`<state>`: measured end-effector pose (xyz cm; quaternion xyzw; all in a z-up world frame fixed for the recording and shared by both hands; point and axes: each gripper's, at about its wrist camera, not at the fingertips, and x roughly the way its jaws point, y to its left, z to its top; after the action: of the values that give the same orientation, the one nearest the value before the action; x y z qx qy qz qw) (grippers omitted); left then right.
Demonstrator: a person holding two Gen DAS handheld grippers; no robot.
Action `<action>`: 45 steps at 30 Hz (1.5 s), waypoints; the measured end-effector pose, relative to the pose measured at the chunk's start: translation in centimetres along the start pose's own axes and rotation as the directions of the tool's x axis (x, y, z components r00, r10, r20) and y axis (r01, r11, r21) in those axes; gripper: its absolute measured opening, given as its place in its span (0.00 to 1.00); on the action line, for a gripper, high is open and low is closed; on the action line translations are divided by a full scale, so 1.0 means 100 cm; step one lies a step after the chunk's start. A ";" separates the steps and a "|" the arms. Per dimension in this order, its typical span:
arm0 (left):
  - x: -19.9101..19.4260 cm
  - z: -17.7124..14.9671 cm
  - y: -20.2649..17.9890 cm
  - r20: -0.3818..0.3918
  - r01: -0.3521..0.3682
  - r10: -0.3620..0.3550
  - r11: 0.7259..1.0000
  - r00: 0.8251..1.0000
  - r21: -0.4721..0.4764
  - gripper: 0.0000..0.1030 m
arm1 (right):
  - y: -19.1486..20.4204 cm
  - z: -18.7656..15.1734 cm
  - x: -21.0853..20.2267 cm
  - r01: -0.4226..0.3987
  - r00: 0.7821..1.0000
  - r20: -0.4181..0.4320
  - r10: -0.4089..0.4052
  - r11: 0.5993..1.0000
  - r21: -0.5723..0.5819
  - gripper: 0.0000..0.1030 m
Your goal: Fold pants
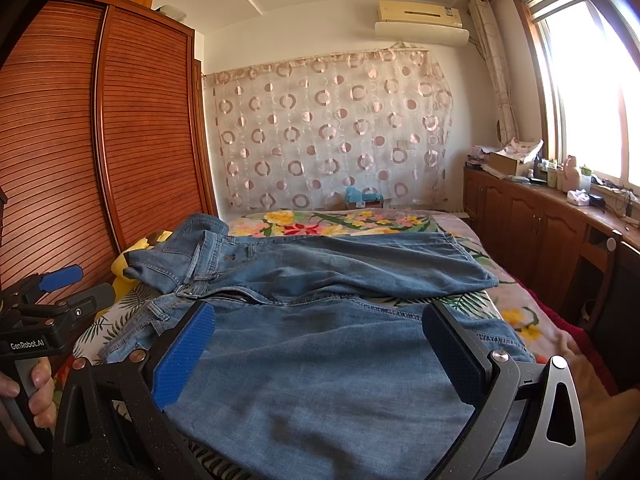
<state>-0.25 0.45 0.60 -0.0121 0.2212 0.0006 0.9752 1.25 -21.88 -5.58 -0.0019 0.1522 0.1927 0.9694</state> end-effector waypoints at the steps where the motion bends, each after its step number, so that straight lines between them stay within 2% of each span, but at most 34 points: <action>1: 0.000 0.001 0.001 0.000 -0.001 0.001 1.000 1.000 0.000 1.00 | 0.000 0.000 0.000 0.000 1.000 0.000 0.000 1.000 -0.001 1.00; 32: -0.003 0.004 0.001 0.003 0.002 -0.002 1.000 1.000 -0.001 1.00 | 0.000 0.000 -0.002 -0.003 1.000 0.006 0.003 1.000 -0.004 1.00; 36: 0.000 0.009 0.006 -0.025 0.008 -0.008 1.000 1.000 -0.002 1.00 | -0.001 -0.002 0.001 -0.002 1.000 -0.003 0.002 1.000 -0.006 1.00; 39: 0.008 0.002 0.003 -0.035 0.006 -0.007 1.000 0.999 -0.007 1.00 | -0.004 -0.004 0.004 0.007 1.000 -0.015 -0.007 1.000 -0.009 1.00; 45: 0.021 -0.009 0.022 -0.077 -0.022 0.020 0.999 0.997 -0.027 1.00 | -0.011 -0.011 0.016 0.032 0.998 -0.055 -0.033 0.999 -0.014 1.00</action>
<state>1.20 2.61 -1.15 -0.0233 0.2584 0.0134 0.9657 2.72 -22.40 -7.13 -0.0161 0.1776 0.1779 0.9678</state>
